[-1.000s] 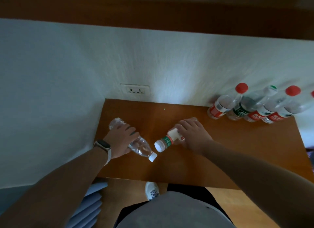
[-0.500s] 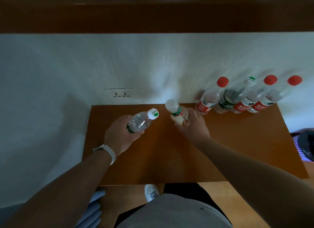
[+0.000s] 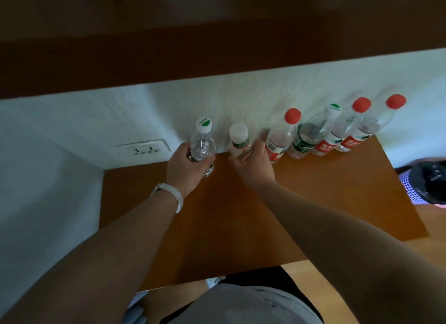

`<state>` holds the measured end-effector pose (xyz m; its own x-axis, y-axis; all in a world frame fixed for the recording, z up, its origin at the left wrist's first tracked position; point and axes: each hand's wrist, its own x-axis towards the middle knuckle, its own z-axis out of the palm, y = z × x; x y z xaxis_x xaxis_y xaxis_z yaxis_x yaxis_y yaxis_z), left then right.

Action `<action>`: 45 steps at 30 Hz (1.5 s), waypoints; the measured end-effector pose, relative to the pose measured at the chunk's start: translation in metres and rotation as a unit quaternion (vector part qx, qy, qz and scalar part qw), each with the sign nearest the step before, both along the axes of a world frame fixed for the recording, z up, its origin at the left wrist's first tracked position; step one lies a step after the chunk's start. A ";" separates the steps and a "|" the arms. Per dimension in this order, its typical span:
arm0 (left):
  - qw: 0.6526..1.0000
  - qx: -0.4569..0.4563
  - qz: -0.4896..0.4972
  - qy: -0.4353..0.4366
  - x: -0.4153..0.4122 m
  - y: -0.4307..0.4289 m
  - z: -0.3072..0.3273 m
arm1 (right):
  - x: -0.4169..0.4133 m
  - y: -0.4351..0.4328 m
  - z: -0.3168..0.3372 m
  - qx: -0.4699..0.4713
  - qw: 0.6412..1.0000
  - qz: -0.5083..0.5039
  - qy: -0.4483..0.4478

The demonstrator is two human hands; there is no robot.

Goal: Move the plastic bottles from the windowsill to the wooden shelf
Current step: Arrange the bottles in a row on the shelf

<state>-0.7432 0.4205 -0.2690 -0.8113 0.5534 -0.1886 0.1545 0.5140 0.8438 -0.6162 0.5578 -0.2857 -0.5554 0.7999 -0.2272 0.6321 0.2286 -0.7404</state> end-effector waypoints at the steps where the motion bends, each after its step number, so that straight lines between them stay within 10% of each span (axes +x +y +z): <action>1: 1.000 0.007 -0.002 0.001 -0.002 0.004 -0.001 | -0.002 0.001 -0.003 0.000 1.000 -0.007 0.002; 45: 0.998 -0.050 -0.013 -0.045 0.015 0.019 -0.024 | 0.013 0.006 -0.044 -0.017 1.000 -0.021 -0.011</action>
